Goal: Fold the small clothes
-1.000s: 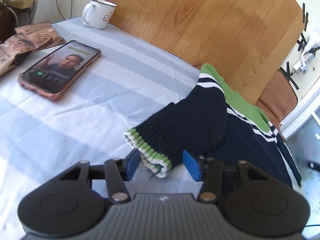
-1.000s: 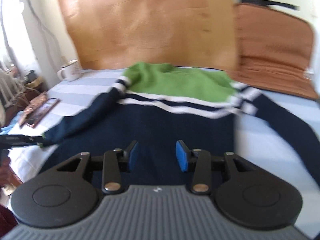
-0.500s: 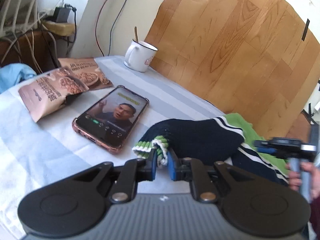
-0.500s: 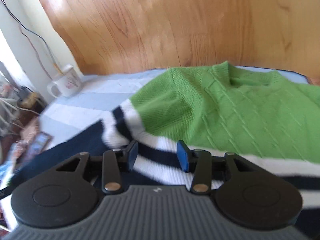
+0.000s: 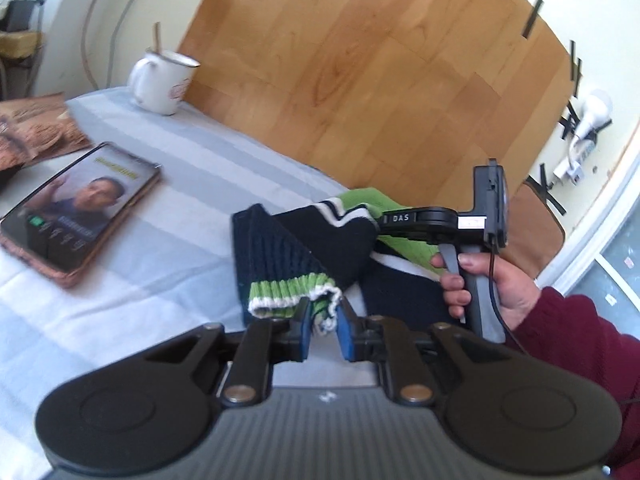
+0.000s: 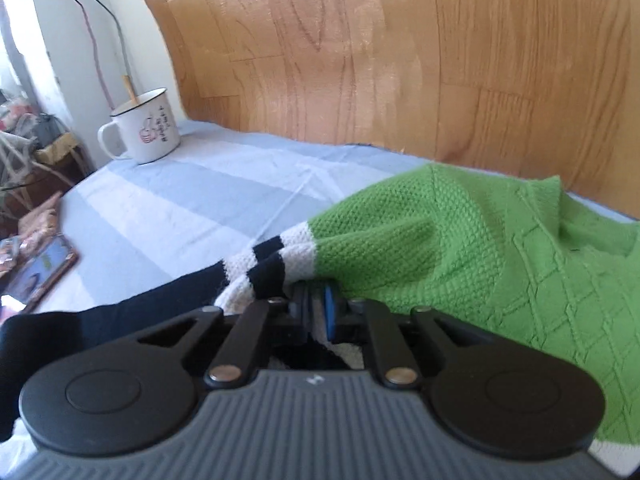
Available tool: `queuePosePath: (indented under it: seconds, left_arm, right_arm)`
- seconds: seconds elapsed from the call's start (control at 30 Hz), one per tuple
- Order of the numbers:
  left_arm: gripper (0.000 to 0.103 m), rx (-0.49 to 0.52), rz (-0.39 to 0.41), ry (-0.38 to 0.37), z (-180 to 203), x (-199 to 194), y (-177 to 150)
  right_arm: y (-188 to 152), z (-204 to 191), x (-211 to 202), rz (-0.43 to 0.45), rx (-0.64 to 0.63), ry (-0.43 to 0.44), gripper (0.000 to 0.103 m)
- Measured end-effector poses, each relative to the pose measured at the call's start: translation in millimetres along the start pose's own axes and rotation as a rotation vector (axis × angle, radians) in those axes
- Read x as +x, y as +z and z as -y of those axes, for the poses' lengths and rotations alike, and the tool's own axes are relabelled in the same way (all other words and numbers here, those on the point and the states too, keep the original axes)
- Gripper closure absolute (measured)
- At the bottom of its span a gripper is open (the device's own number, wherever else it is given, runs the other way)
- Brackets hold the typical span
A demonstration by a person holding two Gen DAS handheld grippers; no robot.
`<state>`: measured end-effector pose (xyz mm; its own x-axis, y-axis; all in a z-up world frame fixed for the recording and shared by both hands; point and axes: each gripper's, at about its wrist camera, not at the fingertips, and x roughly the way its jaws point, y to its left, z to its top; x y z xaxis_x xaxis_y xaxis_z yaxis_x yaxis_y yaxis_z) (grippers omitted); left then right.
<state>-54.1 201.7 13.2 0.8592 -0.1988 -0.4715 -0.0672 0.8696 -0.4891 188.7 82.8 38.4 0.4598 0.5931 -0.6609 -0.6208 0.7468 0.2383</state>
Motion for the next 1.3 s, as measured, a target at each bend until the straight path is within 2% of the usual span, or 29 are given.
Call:
queuePosePath:
  seconds: [0.07, 0.13, 0.23, 0.33, 0.47, 0.57, 0.7, 0.77, 0.83, 0.87, 0.9, 0.93, 0.97, 1.0, 1.07, 1.17, 1.3]
  left_arm:
    - [0.086, 0.018, 0.015, 0.0, 5.3, 0.0, 3.2]
    - [0.086, 0.027, 0.034, 0.007, 6.8, -3.7, 6.0]
    - [0.086, 0.014, 0.039, 0.016, 4.6, -2.7, 8.5]
    - [0.087, 0.031, 0.019, 0.019, 12.5, 6.9, 6.7]
    - [0.087, 0.067, 0.007, 0.01, 27.4, 9.5, -0.6]
    - [0.087, 0.105, 0.003, 0.004, 36.9, 6.7, -6.0]
    - [0.087, 0.185, -0.008, -0.009, 54.3, 10.1, -14.5]
    - [0.087, 0.21, -0.018, -0.022, 61.0, 13.8, -18.1]
    - [0.087, 0.225, -0.028, -0.04, 67.7, 17.0, -21.0]
    - [0.086, 0.233, -0.029, -0.05, 71.3, 17.3, -22.3]
    - [0.085, 0.246, -0.026, -0.056, 75.6, 16.4, -23.6]
    - [0.086, 0.263, -0.018, -0.059, 79.4, 14.0, -24.9]
    - [0.081, 0.277, -0.01, -0.062, 82.1, 10.3, -25.3]
    - [0.069, 0.29, -0.001, -0.065, 83.6, 6.1, -26.2]
    - [0.053, 0.307, 0.026, -0.059, 84.3, -1.3, -27.6]
    - [0.051, 0.295, 0.007, -0.038, 77.9, 0.2, -27.9]
    - [0.049, 0.219, -0.103, -0.036, 66.2, 21.3, -32.3]
  right_arm:
    - [-0.7, 16.5, -11.1, -0.036, 0.036, 0.057, 0.079]
    - [-8.3, 36.1, -36.4, -0.031, 0.061, 0.045, 0.068]
    - [-21.3, 69.7, -73.5, 0.019, 0.137, -0.034, 0.064]
    - [-23.0, 75.8, -97.5, 0.052, 0.171, -0.041, 0.064]
    - [-14.4, 38.3, -94.6, 0.052, 0.09, 0.031, 0.063]
    - [-7.6, -0.3, -80.1, 0.001, 0.049, 0.138, 0.062]
    - [-1.7, -53.5, -61.1, -0.115, 0.016, 0.319, 0.045]
    - [1.2, -74.8, -53.6, -0.173, -0.012, 0.364, 0.038]
    - [-0.2, -90.9, -43.6, -0.235, -0.054, 0.357, 0.035]
    - [-1.8, -96.1, -36.7, -0.26, -0.075, 0.333, 0.045]
    - [-4.3, -98.8, -32.5, -0.276, -0.091, 0.307, 0.064]
    - [-4.5, -98.3, -30.7, -0.291, -0.104, 0.3, 0.09]
    - [-2.1, -93.1, -36.2, -0.268, -0.103, 0.292, 0.09]
    - [4.2, -85.4, -47.5, -0.211, -0.113, 0.27, 0.09]
    - [21.3, -59.9, -78.8, -0.093, -0.116, 0.201, 0.09]
    - [46.2, -1.3, -128.8, 0.038, -0.046, 0.102, 0.09]
    - [54.0, 85.0, -192.8, 0.168, 0.07, -0.049, 0.09]
